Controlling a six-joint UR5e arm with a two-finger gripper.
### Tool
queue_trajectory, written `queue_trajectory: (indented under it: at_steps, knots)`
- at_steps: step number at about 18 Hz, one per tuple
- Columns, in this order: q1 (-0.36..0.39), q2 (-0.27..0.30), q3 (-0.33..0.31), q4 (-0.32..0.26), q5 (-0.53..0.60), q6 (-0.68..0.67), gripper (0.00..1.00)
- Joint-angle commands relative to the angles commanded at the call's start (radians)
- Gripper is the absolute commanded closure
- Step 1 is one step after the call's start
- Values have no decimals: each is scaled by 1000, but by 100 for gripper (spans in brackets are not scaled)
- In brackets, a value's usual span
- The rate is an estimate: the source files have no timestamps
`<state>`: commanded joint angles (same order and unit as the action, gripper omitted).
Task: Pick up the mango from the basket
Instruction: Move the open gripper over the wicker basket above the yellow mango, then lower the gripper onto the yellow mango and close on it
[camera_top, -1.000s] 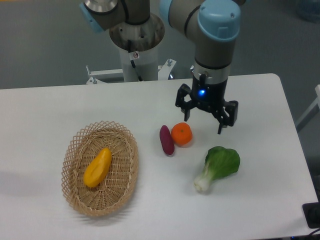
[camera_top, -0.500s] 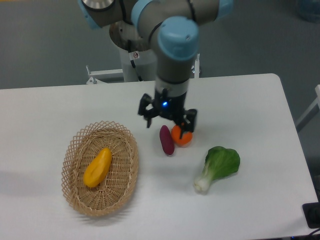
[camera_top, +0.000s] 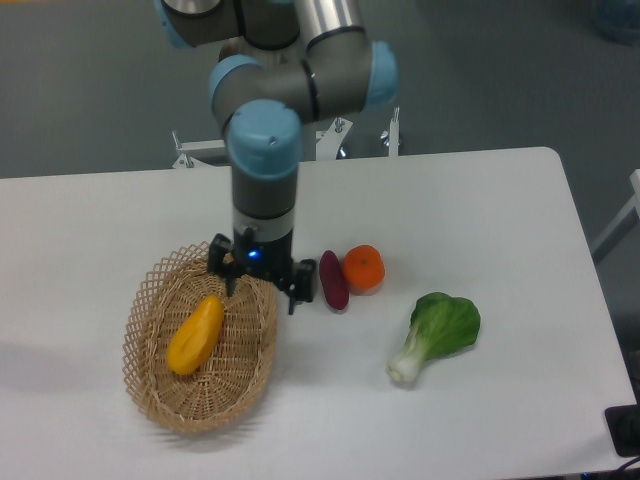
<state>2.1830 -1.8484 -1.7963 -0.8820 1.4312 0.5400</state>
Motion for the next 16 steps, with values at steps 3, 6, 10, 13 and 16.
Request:
queue_trajectory:
  at_steps: [3, 6, 10, 13, 16]
  knots:
    - [-57, -20, -15, 1, 46, -9, 0]
    - [-92, -41, -21, 1, 83, -6, 0]
    - [-108, -64, -26, 2, 91, -8, 0]
    - [-109, -69, -31, 3, 91, -6, 0]
    - [-111, -92, -31, 5, 106, -8, 0]
